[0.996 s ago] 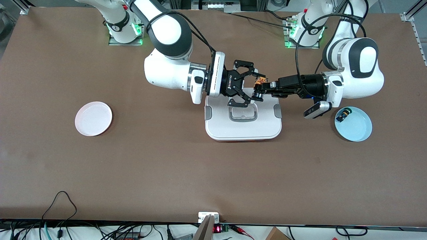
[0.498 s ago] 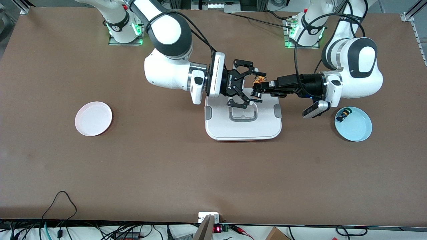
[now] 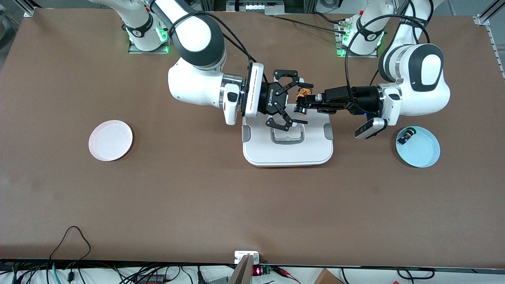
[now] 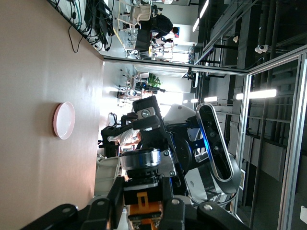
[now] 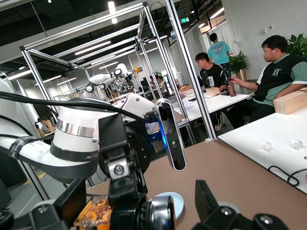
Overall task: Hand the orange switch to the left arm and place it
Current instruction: 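Open the right gripper while the left gripper carries the switch away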
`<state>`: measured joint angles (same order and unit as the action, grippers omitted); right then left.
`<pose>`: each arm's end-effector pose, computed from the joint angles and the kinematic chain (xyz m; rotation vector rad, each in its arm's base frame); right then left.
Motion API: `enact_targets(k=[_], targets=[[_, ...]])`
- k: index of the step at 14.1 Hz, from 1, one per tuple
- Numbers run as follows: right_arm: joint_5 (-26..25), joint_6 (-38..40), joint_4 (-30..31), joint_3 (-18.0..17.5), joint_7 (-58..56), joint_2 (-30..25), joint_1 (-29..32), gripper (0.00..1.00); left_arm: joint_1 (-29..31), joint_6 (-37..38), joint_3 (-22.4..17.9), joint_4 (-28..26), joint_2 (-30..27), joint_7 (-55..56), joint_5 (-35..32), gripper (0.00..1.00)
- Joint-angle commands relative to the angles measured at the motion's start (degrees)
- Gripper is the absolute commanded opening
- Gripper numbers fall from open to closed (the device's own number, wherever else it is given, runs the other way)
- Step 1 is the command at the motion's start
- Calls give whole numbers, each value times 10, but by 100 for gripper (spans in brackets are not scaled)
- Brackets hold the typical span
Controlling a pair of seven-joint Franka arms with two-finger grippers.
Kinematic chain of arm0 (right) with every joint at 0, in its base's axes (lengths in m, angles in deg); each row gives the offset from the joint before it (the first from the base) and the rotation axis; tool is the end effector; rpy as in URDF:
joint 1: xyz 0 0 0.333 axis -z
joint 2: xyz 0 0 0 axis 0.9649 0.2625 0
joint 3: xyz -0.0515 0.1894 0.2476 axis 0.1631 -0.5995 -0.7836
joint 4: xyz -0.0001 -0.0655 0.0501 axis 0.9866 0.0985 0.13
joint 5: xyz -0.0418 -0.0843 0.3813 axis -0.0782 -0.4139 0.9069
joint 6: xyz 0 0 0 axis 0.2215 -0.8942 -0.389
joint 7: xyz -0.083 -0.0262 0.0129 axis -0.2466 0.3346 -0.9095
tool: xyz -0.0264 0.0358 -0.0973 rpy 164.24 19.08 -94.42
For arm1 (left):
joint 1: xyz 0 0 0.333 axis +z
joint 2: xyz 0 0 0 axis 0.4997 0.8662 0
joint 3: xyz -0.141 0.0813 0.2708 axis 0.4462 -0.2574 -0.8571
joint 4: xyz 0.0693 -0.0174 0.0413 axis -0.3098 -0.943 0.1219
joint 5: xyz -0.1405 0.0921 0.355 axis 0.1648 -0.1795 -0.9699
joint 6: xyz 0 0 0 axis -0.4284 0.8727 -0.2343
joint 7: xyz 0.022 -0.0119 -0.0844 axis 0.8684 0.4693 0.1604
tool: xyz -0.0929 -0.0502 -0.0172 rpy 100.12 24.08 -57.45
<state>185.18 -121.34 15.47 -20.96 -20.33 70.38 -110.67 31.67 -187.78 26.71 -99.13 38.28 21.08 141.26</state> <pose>0.5576 0.5126 0.4683 -1.5082 -0.9225 -0.9971 0.5552 -0.1920 0.4375 1.5679 0.1138 -0.0097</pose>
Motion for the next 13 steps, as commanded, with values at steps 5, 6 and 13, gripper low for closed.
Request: enact_targets(k=[5,6,13], targets=[[5,58,-3,0,23,-34,43,100,38,7,0,45,-2,-10,-191,11],[4,85,3,1,24,-42,58,100,44,14,0,45,-2,-10,-219,11],[-98,417,15,2,41,-59,253,100,83,24,-1,75,12,-52,-512,12]])
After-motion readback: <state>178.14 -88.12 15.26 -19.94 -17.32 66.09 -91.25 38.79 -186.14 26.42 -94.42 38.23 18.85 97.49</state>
